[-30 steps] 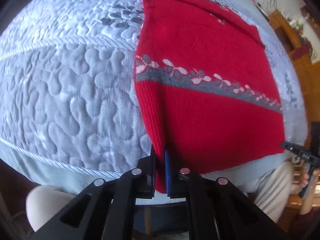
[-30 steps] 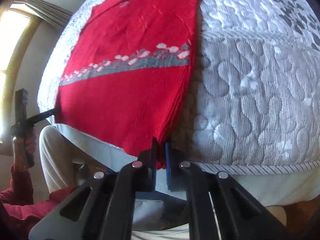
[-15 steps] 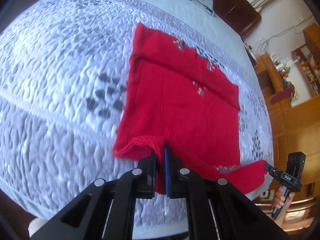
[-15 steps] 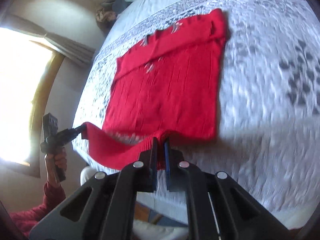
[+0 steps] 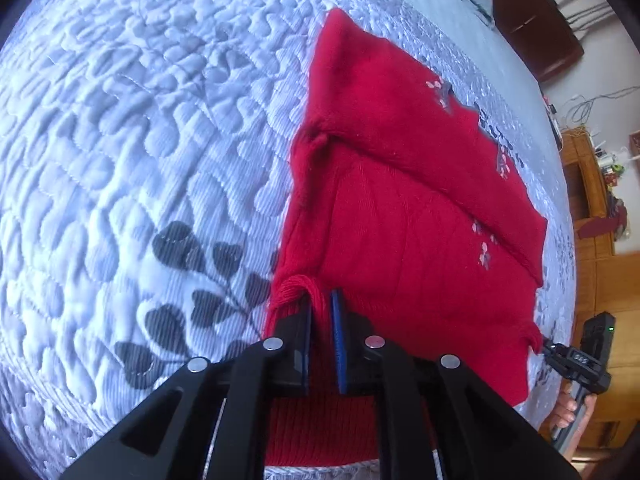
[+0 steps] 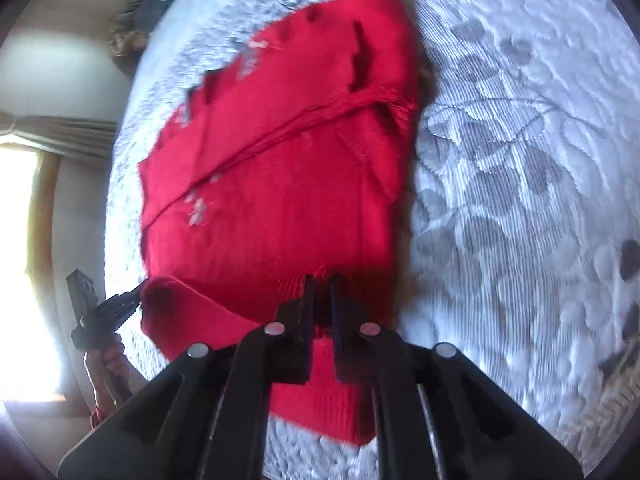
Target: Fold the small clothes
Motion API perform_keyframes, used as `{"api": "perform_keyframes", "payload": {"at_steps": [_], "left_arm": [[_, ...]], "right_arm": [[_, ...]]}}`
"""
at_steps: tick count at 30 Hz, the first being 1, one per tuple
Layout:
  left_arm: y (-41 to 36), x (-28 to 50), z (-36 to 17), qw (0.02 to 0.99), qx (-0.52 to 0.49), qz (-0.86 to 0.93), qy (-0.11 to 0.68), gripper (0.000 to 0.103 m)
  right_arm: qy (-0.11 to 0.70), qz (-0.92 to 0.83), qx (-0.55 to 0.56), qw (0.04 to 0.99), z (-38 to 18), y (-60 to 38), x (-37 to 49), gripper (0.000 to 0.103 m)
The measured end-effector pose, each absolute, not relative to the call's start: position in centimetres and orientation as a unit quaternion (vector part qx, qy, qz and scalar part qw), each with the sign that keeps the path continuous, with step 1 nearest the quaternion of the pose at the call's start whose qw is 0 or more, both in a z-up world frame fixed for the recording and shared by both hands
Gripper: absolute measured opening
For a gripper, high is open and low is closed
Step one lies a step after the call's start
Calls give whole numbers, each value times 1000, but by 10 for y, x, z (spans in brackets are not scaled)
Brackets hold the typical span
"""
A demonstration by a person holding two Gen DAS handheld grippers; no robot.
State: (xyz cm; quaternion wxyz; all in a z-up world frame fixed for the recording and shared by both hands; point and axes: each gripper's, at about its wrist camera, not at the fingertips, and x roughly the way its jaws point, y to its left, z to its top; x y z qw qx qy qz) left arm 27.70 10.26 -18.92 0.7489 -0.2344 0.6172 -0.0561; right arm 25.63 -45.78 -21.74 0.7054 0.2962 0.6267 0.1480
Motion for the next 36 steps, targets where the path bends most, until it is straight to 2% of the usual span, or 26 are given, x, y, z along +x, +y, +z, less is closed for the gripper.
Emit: {"api": "perform_keyframes", "payload": {"at_steps": [2,3,4,5,6,12,15,23,25,26,27,30,34,36], "left_arm": [[107,279,-182,743,-248,-75,618,16],[109,279,-177,744,-248,-81,615,29],[113,275,-166,753,-241,-85,606,37],[116,274,-156,765,-230,-83,596,58],[121,272,-145,780,-215,-82,582,61],[108,272,-101,839,-65,-132,523,61],[83,274,-115,834,-1,-152,531,61],[44,287,-155,826,67,-165,535,59],[39,291,-160,824,73,-170,536,48],[38,293,-162,821,73,-174,539,30],[36,294,-165,818,69,-178,542,19],[40,299,-173,809,51,-186,555,6],[48,301,-179,803,20,-196,563,6],[51,302,-182,799,10,-198,568,17]], "right_arm": [[609,149,290,723,-207,-464,256,35],[602,152,288,729,-200,-468,256,37],[594,155,287,735,-193,-471,254,39],[582,163,288,743,-183,-477,252,39],[576,167,287,747,-178,-480,251,39],[571,211,226,760,-155,-469,242,41],[582,219,189,760,-163,-450,244,47],[597,219,154,756,-191,-431,257,47],[599,217,149,756,-194,-430,261,47],[600,216,148,756,-197,-430,262,47],[601,217,149,755,-199,-430,264,47],[601,222,150,753,-203,-429,267,47],[601,230,141,753,-208,-426,269,48],[605,228,131,752,-213,-424,270,49]]}}
